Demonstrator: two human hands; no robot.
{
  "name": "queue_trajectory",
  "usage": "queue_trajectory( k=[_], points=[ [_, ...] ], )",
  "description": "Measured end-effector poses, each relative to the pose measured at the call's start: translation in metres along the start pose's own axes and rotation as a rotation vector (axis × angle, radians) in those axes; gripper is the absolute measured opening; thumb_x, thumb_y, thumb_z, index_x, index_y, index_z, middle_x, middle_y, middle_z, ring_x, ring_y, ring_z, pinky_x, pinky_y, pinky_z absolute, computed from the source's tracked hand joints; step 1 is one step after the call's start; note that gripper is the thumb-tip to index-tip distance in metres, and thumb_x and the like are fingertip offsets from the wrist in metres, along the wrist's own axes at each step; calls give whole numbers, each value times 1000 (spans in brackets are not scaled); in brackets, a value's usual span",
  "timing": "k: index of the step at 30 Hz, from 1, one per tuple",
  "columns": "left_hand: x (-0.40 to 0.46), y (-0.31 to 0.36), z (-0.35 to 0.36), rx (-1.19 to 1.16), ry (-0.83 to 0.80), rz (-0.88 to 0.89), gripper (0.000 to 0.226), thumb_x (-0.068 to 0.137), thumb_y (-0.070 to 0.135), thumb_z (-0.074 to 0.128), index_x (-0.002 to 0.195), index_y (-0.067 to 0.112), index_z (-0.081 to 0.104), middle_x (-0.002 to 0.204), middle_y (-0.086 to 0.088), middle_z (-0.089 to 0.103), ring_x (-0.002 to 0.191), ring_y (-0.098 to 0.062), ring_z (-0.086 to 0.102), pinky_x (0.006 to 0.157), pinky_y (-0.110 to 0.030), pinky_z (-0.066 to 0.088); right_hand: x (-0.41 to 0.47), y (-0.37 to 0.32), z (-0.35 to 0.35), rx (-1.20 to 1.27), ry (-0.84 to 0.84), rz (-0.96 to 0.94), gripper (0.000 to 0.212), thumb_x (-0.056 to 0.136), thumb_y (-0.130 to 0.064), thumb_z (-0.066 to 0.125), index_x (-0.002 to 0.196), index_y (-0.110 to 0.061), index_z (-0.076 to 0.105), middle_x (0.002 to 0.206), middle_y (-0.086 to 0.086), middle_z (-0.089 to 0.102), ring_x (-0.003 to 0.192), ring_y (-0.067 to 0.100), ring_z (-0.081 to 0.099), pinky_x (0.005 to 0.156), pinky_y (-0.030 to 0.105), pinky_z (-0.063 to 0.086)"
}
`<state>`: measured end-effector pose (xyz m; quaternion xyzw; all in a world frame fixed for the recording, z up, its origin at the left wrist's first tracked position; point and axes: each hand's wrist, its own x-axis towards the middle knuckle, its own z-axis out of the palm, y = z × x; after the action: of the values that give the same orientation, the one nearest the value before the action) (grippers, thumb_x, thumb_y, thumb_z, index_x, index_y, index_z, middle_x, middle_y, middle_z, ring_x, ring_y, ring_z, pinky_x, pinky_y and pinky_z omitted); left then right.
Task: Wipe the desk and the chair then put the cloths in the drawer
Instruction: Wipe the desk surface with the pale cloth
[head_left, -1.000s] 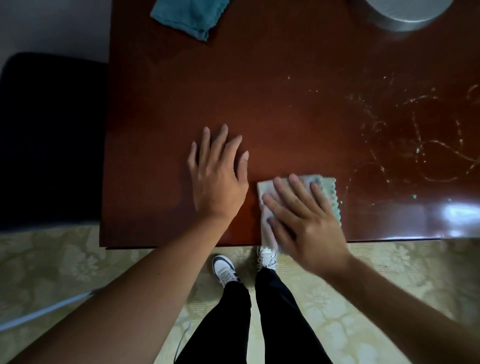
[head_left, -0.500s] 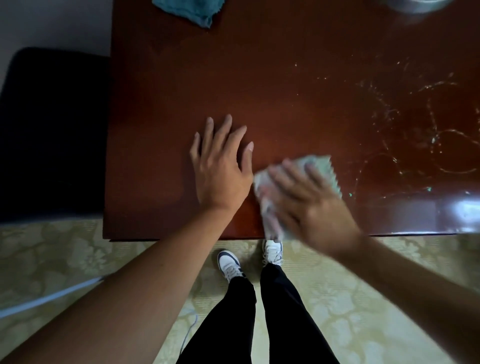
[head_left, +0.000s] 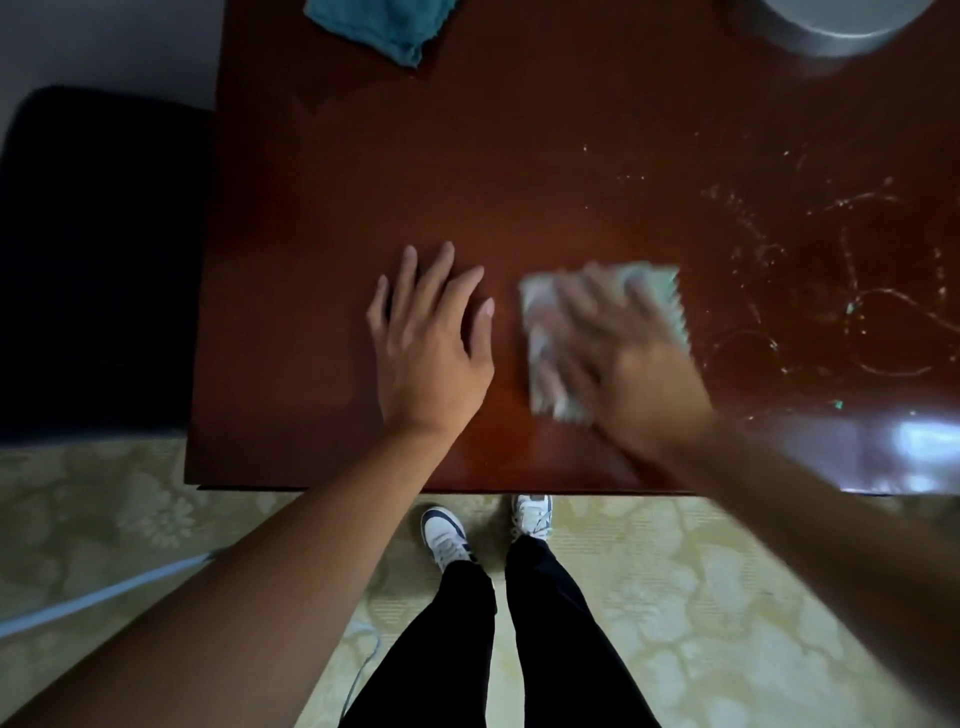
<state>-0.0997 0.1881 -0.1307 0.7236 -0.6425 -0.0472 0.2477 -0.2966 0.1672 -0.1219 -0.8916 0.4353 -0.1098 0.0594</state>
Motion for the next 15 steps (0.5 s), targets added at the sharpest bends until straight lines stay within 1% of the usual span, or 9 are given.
queue_trajectory(
  k=[2,3,4,7,9,11,12,14,15],
  points=[
    [0,1,-2,2,-7,-6,32,95,32,56,123,20,66,142,-4,57,141,-31,42,117,-51,27,42,36,-3,-44,37,208,45,102,-37,40,140,-17,52,148,14,46,141,38,36,113,59,26],
    [1,3,-2,2,-20,-10,34,94,33,56,123,20,66,143,-3,57,142,-30,41,117,-50,27,51,41,-4,-51,45,289,45,102,-37,38,141,-17,52,149,13,45,142,37,34,114,58,24],
    [0,2,-4,2,-35,-19,36,92,34,56,124,21,65,143,-2,56,142,-29,40,118,-50,25,52,35,0,-50,63,319,45,103,-36,38,142,-17,51,150,13,45,143,36,33,115,57,23],
    [1,6,-8,35,-87,-40,46,87,41,55,128,22,63,146,-1,53,145,-27,37,118,-50,21,6,3,3,-18,86,272,43,103,-32,44,143,-18,51,152,10,42,145,34,31,117,55,23],
    [5,9,-10,64,-126,-58,57,83,50,54,132,22,59,149,0,50,147,-25,33,118,-52,18,-30,0,-2,1,80,269,43,103,-33,45,143,-20,50,153,9,41,146,31,29,118,54,23],
    [17,14,-10,102,-205,-76,71,82,61,49,142,23,49,156,-1,40,151,-24,23,120,-54,11,-34,29,-12,-23,85,322,45,103,-36,42,144,-19,49,153,12,39,145,34,29,117,55,23],
    [27,17,-9,123,-249,-85,77,84,67,44,148,24,41,160,-1,33,153,-24,16,121,-54,6,-28,49,-16,-47,80,382,46,103,-36,40,145,-18,47,155,15,36,145,37,27,116,56,23],
    [50,24,-4,167,-322,-103,83,90,77,25,156,26,22,166,-2,16,154,-24,2,122,-54,-3,-4,92,-23,-109,65,520,50,103,-38,35,149,-19,41,158,18,27,147,40,20,117,56,18],
    [59,27,0,190,-353,-109,85,90,79,16,158,28,14,167,-3,8,154,-25,-3,122,-55,-5,10,113,-27,-113,55,577,52,104,-40,31,151,-20,36,159,18,24,148,40,17,118,56,15]
  ],
)
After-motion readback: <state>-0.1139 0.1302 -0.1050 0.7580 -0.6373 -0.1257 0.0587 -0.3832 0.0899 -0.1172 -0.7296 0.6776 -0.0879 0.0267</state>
